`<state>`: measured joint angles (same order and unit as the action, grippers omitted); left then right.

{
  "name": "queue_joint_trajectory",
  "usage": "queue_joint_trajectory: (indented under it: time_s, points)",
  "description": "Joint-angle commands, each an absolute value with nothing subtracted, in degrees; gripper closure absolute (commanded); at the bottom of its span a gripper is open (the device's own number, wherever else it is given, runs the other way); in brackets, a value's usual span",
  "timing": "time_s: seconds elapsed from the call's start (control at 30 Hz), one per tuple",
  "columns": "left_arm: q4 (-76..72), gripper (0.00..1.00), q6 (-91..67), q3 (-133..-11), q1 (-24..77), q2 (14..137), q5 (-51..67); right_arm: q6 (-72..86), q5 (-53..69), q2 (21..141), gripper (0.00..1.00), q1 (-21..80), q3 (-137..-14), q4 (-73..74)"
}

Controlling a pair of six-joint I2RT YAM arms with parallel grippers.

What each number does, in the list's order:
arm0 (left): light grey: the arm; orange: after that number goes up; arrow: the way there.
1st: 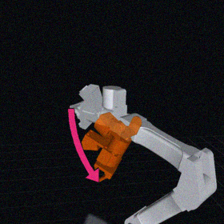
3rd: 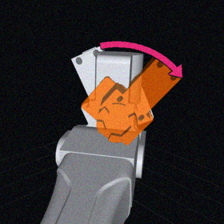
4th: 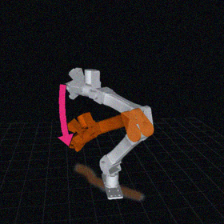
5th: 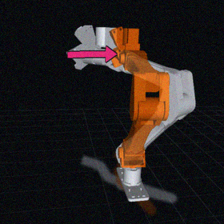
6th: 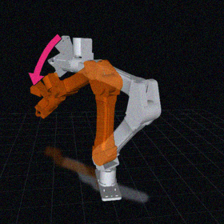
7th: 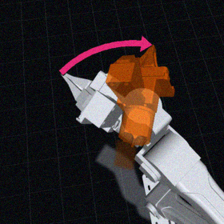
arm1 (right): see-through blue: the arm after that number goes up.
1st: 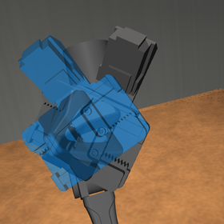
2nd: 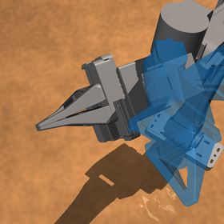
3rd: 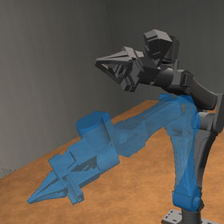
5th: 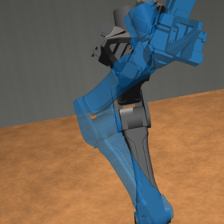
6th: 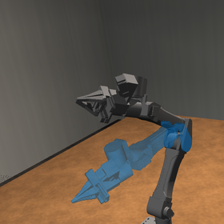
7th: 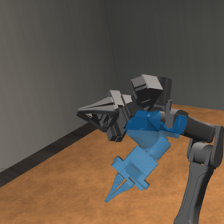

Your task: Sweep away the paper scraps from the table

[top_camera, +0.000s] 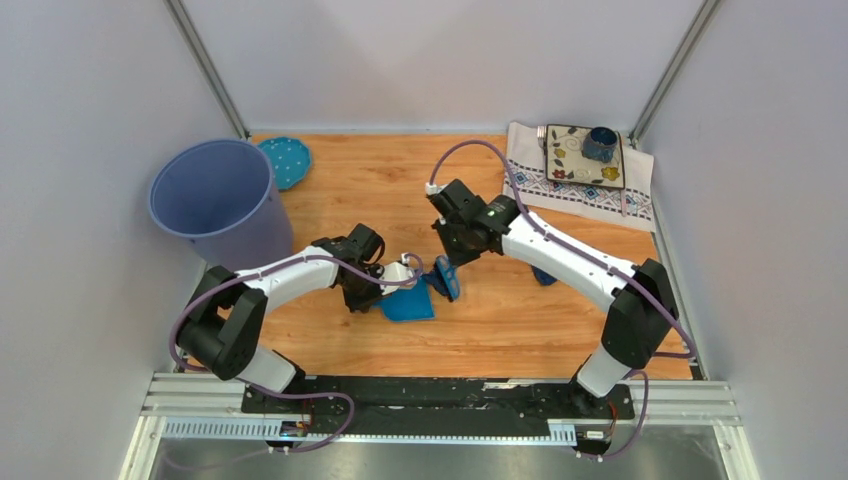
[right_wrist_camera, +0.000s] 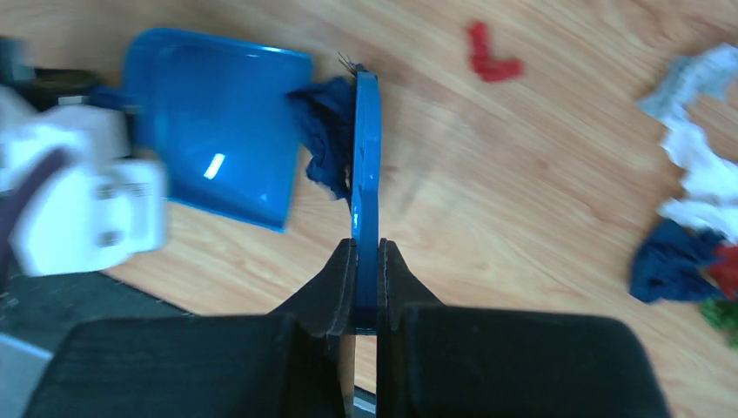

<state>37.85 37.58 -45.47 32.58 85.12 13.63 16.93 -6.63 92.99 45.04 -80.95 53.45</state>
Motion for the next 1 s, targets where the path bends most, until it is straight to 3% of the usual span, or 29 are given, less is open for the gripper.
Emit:
queue_joint_trajectory:
  time_s: [0.0,0.37,0.6,0.73,0.97]
  points:
    - [36.92,1.0,36.83,-45.88,32.43,86.04,12.41,18.46,-1.49,93.6,1.0,49.39,-85.95,46.24]
    - [35.42,1.0,35.51,-43.68,31.11,81.83,11.34,19.24,1.94,87.54,1.0,50.71,-86.57,45.17]
    - [35.77,1.0,34.9,-43.68,30.85,82.35,11.34,17.06,-11.07,82.35,1.0,44.31,-87.71,49.57]
    - [36.47,1.0,34.1,-44.91,30.85,83.75,11.51,9.42,-12.99,85.94,1.0,36.76,-88.41,49.31]
    - [38.41,1.0,33.4,-48.95,30.94,87.1,11.69,0.26,-18.99,100.87,1.0,35.6,-96.41,52.2]
